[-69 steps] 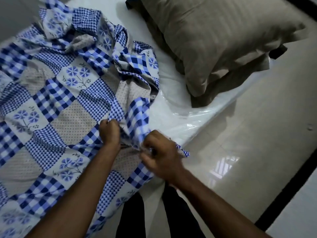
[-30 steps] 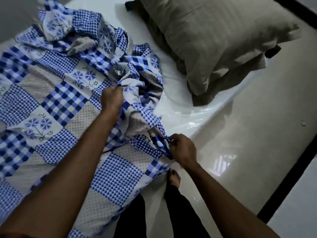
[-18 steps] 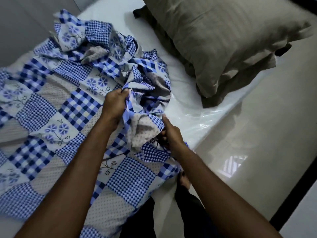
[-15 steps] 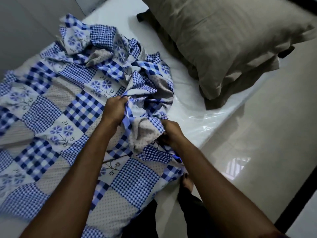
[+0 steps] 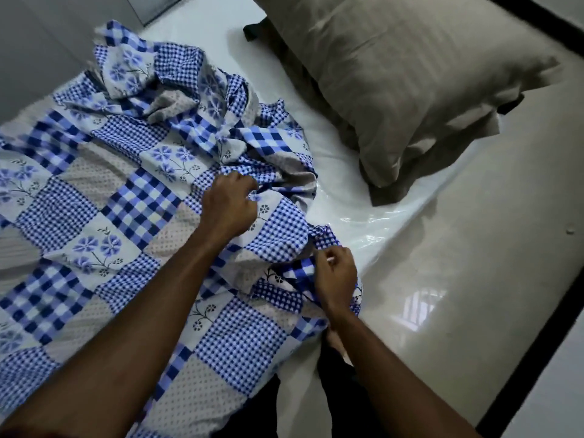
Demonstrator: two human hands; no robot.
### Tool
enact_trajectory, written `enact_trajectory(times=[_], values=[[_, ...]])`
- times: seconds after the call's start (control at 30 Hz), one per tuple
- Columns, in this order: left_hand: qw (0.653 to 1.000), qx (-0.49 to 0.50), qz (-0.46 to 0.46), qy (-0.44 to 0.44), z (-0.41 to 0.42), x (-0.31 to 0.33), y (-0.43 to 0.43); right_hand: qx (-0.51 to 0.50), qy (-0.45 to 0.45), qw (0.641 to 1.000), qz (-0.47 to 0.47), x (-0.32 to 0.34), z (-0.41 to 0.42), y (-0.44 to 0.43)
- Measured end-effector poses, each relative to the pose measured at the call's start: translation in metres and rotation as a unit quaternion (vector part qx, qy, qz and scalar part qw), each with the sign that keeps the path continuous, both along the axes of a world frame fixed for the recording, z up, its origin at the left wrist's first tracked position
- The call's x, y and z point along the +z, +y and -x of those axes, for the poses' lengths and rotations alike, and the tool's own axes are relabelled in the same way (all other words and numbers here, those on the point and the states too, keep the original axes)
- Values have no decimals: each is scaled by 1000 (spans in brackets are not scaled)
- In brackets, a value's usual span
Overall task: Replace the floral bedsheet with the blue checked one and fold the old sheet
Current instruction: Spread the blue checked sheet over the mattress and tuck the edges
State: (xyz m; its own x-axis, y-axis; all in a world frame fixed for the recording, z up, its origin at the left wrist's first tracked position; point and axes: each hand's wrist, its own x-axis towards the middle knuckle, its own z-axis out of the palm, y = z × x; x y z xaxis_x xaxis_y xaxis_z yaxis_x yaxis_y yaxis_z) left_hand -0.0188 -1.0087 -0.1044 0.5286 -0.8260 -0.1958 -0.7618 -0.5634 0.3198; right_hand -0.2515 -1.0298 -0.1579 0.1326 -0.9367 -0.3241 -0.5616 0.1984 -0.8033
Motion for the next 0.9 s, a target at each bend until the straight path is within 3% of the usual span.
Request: enact_trajectory(times=[0.07,0.13,0.2,0.3,0.4,0.5,0.6,0.73,0.83,0.9], values=[[996,-90,17,22,6,-11,-27,-67,-17,998,12,-3,-8,-28],[987,-152,20,38,14,-21,-57,-64,-22,998,-5,-8,-19,-62],[973,-226,-36,36,24,-34,-82,33,23,996,-85,-20,-25,-90],[923,-347,-156,-62,29,-62,-100,224,118,952,-174,-33,-28,-102],[880,-415,-199,-123,29,-71,-113,297,138,924,-196,-36,-27,-96],[867,-439,-192,-140,27,-56,-138,324,119,907,-241,-38,-23,-80],[887,-421,-150,-115,25,-42,-156,260,99,938,-205,-34,-17,-69],[969,-246,31,12,24,-20,-172,33,6,990,-138,-19,-1,-80],[969,-202,109,89,30,2,-183,-87,-22,995,-53,2,23,-108],[960,-210,153,100,44,17,-191,-146,18,988,48,21,39,-134]])
